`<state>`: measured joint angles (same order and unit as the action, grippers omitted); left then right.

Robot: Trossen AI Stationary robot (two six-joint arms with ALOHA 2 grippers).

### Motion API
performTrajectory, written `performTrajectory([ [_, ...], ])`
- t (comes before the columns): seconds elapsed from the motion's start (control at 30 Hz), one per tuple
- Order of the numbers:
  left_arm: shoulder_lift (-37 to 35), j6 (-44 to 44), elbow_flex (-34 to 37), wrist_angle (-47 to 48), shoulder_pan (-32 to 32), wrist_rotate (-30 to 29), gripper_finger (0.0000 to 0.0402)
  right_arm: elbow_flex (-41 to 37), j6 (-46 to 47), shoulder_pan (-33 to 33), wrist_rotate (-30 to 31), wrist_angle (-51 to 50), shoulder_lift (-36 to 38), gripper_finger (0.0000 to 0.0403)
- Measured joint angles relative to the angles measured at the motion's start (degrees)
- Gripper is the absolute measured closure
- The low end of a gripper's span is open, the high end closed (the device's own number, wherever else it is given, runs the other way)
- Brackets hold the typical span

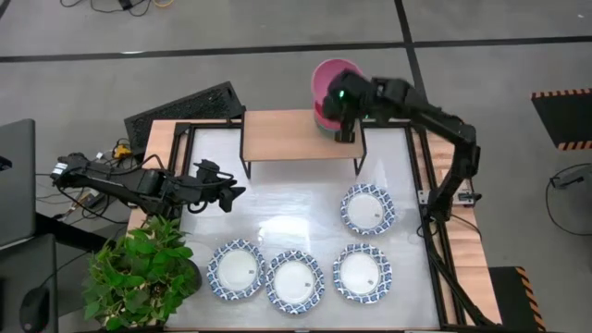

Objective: Place and stack bowls onto a shelf
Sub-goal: Stack the pink bowl on top of the orange bowl on the shelf

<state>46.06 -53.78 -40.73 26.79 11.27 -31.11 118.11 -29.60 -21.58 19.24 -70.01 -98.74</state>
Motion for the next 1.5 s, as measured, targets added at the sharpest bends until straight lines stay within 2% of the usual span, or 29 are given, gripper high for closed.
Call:
performTrajectory([
  [0.2,0.0,0.0,0.0,1.3,0.0,-0.3,0.0168,-2.1,2.8,-6.6,-9.0,-0.9,-0.1,0.0378],
  [0.3,0.0,0.0,0.0,1.3,0.0,-1.0,0.0168,-2.0,2.8,-8.0,-14.1,-0.7,0.1,0.0377],
  [0.43,0.0,0.0,0.0,1.3,0.0,-1.2,0.0168,-2.0,3.7,-9.0,-16.4,-1.7,0.0,0.0376],
  [0.53,0.0,0.0,0.0,1.2,0.0,-1.2,0.0168,-2.1,3.7,-9.4,-20.7,-1.8,0.0,0.0376],
  [0.7,0.0,0.0,0.0,1.2,0.0,-1.2,0.0168,-2.1,3.7,-9.5,-21.2,-1.6,0.0,0.0369],
  [0.87,0.0,0.0,0.0,1.2,0.0,-1.2,0.0168,-2.1,3.7,-9.7,-25.2,-1.7,0.0,0.0368],
  [0.97,0.0,0.0,0.0,1.2,0.0,-1.2,0.0168,-2.1,3.7,-9.7,-25.4,-1.5,0.0,0.0364],
  [1.2,0.0,0.0,0.0,1.2,0.0,-1.2,0.0168,-2.1,3.7,-9.7,-25.4,-2.0,0.0,0.0321],
  [1.5,0.0,0.0,0.0,1.2,0.0,-1.1,0.0168,-2.1,4.1,-9.7,-25.2,-0.9,0.2,0.0233],
])
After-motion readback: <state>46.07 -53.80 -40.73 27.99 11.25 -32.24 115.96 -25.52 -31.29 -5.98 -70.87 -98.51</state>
